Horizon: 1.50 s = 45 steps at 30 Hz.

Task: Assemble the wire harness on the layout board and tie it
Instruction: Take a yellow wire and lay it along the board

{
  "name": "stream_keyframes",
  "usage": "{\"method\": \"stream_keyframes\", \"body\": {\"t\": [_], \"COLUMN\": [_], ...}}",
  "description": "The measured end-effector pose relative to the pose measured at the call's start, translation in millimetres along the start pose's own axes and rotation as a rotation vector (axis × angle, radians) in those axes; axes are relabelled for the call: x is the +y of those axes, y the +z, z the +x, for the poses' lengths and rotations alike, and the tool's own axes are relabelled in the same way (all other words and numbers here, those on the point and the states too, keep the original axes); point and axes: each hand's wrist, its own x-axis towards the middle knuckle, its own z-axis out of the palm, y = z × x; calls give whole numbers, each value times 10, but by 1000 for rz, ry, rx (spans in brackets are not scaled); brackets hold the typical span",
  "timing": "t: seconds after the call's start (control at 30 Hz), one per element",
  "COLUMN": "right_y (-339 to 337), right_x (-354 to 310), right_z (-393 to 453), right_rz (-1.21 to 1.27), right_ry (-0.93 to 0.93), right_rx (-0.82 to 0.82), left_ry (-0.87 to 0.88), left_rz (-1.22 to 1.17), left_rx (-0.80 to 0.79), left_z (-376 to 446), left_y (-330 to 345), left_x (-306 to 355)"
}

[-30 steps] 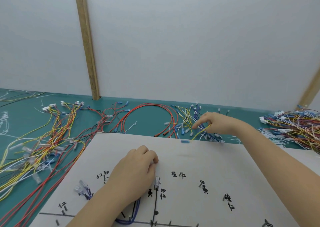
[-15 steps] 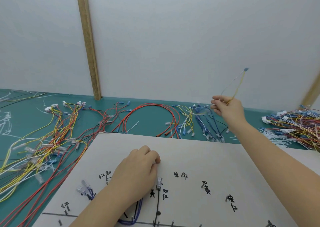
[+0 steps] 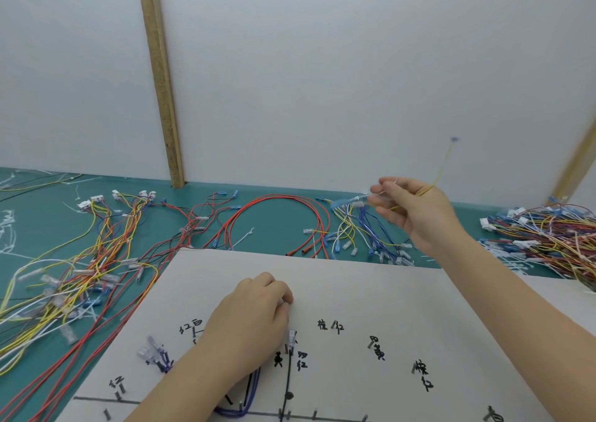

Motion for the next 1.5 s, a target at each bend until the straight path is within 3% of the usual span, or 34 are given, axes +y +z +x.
{"method": "stream_keyframes", "body": {"t": [0.1,0.17,0.27,0.37,0.6,0.7,0.8,0.9,1.03,1.1,1.2,1.5], "right_y": [104,148,217,285,379,386,303,146,51,-3,-51,-80], "right_x": [-97,-95,-17,68,229,330,263,140,103,100,52,115], "right_z": [-349,-565,-784,-895,-1055,-1058,-977,-874,-795,-724,-664,-622], "right_rz": [-82,-140,-209,-213,-117,-142,-144,-176,-383,-275,29,250], "right_ry": [174,219,226,297,382,400,409,381,172,135,206,222], "right_rx": [-298,-430,-522,-592,-681,-690,-760,-674,-448,-388,-409,-273], "left_ry": [-34,-109,-156,-71,-132,-108,-209,-182,-118,-105,-129,-169], "left_rz": [-175,-498,-951,-1020,-1213,-1176,-1268,-1399,-1441,-1446,-1393,-1352], "left_rx": [137,248,123,-22,-246,-196,-24,10,-199,-328,-387,-429], "left_z": [25,50,94,156,225,190,232,275,242,222,210,207], "left_y": [-78,-209,-403,-487,-366,-261,-212,-198,-184,-183,-151,-86], "left_x": [43,135,356,619,870,810,714,668,654,652,655,618]}}
